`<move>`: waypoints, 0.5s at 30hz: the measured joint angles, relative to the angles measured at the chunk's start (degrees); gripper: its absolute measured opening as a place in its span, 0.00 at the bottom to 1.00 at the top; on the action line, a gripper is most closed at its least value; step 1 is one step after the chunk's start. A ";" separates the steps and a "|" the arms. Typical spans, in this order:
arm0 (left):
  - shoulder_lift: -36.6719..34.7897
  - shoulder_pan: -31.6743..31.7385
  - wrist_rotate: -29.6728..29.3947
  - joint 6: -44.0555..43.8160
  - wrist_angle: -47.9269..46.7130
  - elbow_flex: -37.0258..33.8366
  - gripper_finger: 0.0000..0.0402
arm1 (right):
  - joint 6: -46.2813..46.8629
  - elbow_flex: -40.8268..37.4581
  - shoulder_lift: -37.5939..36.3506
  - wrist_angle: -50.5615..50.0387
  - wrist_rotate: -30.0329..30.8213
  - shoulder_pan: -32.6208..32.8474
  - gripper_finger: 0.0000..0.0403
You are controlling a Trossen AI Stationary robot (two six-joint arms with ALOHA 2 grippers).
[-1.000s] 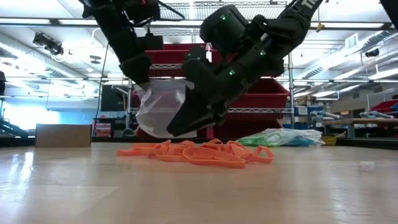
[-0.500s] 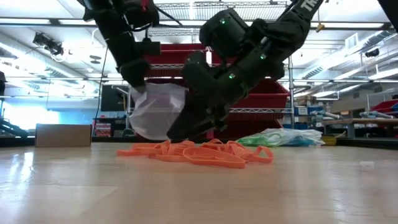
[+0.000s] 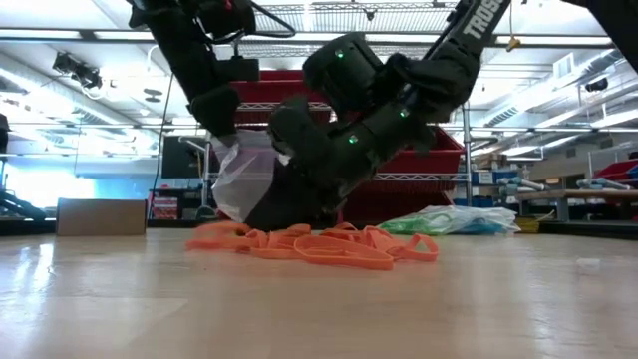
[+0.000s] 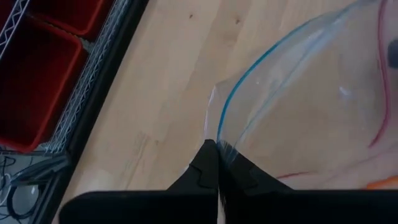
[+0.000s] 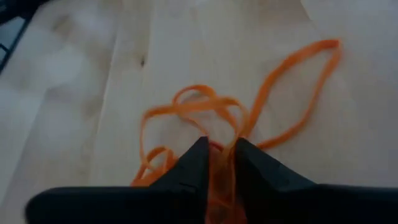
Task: Sort rubber bands
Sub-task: Put the orange rubber band into the transparent zip bag
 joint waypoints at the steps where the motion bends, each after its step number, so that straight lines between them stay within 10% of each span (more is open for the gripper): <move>1: 0.00 -0.07 0.00 -0.02 0.19 0.01 0.00 | -0.88 0.72 0.09 -0.49 0.10 0.00 0.11; 15: 0.00 -0.34 1.07 -0.02 -0.27 -0.01 0.00 | -12.35 1.56 -12.64 -12.48 5.90 -0.13 0.00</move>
